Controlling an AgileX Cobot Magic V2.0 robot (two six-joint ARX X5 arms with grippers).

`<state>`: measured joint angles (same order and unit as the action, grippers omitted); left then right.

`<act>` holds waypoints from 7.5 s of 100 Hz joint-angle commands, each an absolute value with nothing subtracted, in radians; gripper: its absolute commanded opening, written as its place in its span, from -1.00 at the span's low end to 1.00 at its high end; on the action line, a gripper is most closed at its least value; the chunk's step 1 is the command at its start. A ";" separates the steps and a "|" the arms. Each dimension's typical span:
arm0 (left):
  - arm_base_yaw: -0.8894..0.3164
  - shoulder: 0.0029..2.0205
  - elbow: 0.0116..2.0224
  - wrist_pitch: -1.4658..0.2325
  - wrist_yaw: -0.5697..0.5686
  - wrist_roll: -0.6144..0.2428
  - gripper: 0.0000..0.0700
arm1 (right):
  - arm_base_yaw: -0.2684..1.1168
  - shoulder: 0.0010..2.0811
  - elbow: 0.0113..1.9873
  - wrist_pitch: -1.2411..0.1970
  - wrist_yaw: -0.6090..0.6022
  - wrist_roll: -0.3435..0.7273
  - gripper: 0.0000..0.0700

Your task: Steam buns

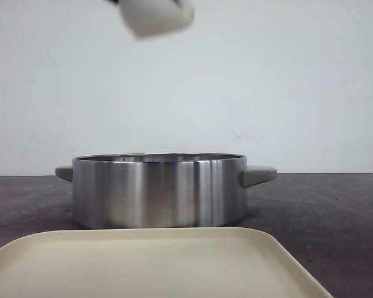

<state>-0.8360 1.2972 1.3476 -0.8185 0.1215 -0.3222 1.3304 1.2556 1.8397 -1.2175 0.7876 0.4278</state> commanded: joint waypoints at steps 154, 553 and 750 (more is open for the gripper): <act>-0.567 1.826 1.536 -0.900 0.044 -0.181 0.70 | 1.347 1.267 1.861 -1.326 0.840 0.543 -0.97; -0.636 0.605 1.250 -0.998 -0.265 -0.240 -1.00 | 0.039 0.004 0.061 -0.155 -0.046 -0.077 -0.97; -0.571 0.579 1.164 -0.844 -0.248 -0.117 -1.00 | 0.029 0.004 0.012 -0.155 -0.026 -0.064 -0.97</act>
